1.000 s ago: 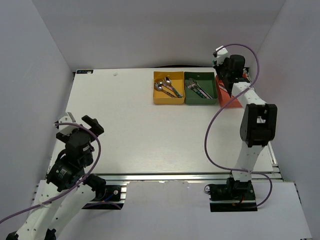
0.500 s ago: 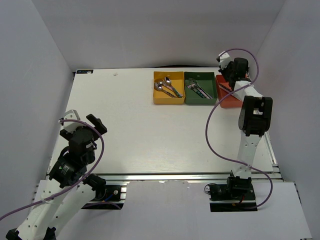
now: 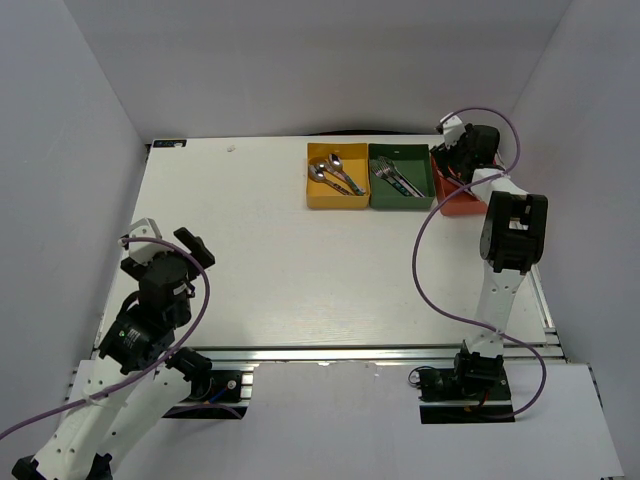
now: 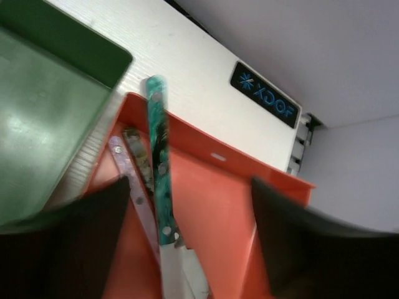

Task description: Sort the eating utensils into containers

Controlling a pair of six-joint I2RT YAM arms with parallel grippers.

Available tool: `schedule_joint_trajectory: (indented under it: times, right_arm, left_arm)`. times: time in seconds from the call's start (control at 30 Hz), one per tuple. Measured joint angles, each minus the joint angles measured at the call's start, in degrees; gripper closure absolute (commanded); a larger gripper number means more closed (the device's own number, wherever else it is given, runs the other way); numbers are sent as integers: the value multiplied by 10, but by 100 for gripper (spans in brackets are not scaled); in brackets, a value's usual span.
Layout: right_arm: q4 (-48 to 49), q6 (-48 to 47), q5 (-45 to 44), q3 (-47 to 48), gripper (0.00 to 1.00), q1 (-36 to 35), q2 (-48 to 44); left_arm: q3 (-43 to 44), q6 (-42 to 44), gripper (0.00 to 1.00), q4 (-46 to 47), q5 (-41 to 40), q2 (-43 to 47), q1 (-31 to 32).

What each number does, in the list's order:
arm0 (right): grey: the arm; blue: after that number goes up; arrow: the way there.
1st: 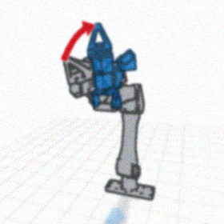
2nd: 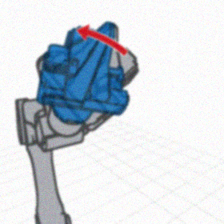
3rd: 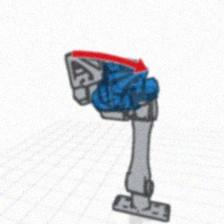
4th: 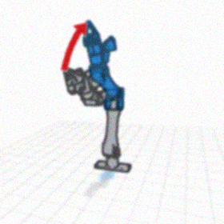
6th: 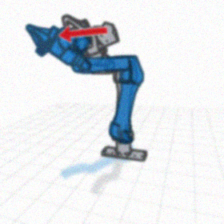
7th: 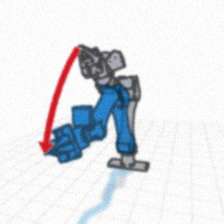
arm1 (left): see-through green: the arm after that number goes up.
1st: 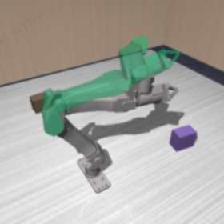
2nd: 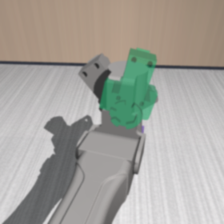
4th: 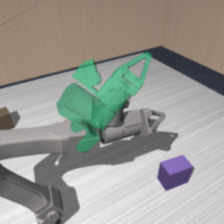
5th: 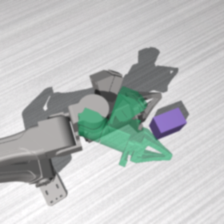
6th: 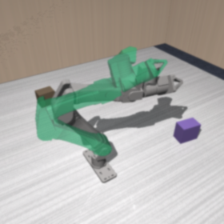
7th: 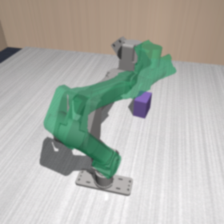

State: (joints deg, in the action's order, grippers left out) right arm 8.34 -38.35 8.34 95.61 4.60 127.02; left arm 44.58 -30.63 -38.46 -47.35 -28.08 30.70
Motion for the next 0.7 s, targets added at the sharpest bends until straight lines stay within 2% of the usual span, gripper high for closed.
schedule_joint_trajectory:
  times: [0.23, 0.4, 0.5, 0.57, 0.63, 0.7]
  right_arm:
    - [5, 26, 10, -10, 11, -2, -19]
    - [-12, 108, -12, -5, 11, -9, -80]
    - [-25, 160, -68, -3, 11, -23, -137]
    - [-35, 186, -137, -10, 11, -49, -188]
    - [-55, 218, -193, -31, 11, -85, -251]
    - [-87, 270, -210, -69, 11, -119, -326]
  left_arm:
    - [0, 0, 2, 1, 1, -9, 0]
    - [0, 0, 2, 1, 0, -10, 0]
    - [0, 0, 2, 1, -2, -14, 0]
    - [0, 0, 2, 1, -7, -22, 0]
    - [0, 0, 2, 2, -14, -34, -4]
    - [3, -1, 2, -1, -18, -54, -17]
